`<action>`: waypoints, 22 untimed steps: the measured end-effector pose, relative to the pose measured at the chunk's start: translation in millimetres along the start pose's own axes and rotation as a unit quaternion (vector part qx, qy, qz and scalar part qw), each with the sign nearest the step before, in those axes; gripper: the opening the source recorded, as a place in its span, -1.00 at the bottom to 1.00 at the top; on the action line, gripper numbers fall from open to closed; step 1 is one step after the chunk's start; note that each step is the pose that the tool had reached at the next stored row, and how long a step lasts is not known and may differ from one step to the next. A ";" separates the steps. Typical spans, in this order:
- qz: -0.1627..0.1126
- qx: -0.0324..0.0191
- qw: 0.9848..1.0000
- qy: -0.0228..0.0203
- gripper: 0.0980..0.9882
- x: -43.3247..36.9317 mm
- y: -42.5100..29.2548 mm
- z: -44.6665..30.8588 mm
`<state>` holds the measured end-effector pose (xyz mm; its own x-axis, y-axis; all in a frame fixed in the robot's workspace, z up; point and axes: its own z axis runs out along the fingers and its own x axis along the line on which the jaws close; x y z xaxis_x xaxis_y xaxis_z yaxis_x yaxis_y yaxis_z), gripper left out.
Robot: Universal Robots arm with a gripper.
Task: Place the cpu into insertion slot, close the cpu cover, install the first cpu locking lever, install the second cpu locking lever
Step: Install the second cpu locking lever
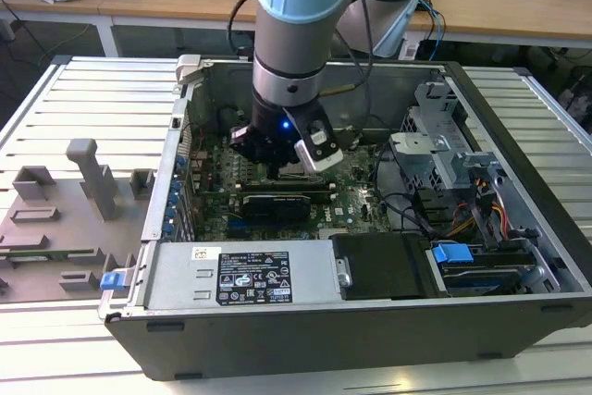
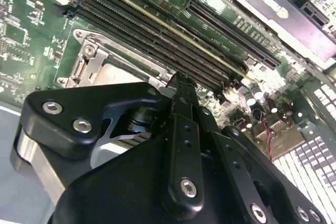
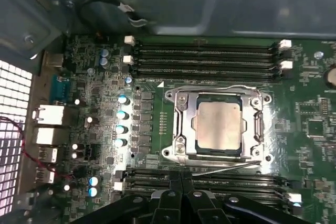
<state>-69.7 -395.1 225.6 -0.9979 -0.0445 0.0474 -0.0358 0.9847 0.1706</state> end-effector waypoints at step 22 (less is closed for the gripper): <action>-0.044 -0.025 0.999 0.006 -0.98 10.8 1.3 26.8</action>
<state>-82.0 -389.8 200.0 -0.9902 -0.1333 0.0421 -0.1207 0.9670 0.2242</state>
